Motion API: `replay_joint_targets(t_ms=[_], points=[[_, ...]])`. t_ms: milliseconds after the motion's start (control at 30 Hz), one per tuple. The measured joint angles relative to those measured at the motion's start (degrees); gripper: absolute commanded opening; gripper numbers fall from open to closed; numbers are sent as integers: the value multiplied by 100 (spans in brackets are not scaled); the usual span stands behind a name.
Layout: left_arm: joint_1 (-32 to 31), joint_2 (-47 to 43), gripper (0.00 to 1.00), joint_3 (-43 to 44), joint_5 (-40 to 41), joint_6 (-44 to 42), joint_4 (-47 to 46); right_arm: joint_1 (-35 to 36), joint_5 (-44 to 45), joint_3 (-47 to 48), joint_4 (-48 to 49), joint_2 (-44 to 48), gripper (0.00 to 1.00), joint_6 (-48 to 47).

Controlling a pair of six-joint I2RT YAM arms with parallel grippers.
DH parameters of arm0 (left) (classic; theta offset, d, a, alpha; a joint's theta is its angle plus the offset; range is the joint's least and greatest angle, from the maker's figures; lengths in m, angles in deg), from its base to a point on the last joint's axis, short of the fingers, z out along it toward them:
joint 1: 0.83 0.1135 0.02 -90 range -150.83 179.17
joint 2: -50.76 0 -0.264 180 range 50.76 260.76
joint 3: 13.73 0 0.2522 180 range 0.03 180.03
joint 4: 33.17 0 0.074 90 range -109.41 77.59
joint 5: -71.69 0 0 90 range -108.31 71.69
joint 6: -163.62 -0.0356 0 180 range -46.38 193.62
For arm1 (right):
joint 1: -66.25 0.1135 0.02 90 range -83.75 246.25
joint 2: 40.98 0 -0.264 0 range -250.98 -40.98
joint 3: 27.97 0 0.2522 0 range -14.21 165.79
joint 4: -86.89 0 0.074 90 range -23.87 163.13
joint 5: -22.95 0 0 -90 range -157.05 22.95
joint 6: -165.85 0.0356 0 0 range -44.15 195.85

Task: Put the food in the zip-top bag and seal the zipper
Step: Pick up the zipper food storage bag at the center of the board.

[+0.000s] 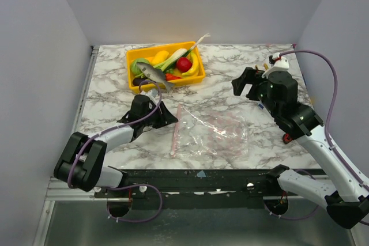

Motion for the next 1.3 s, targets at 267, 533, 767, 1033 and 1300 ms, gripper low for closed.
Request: replay_joint_targets(t_ms=[267, 533, 767, 1033, 1300], points=[[-76, 793, 32, 2, -96, 52, -691, 0, -232, -85, 85, -2, 100, 2], [-111, 1086, 29, 90, -96, 39, -872, 0, -328, -153, 175, -4, 100, 22], [-243, 1360, 8, 155, -98, 59, -1036, 0, -417, -173, 186, -74, 100, 66], [-289, 940, 0, 227, -109, 74, -772, 0, -566, -184, 162, -645, 100, 326], [-308, -940, 0, 776, -66, 59, 236, 741, -160, 46, -243, -1674, 99, 1185]])
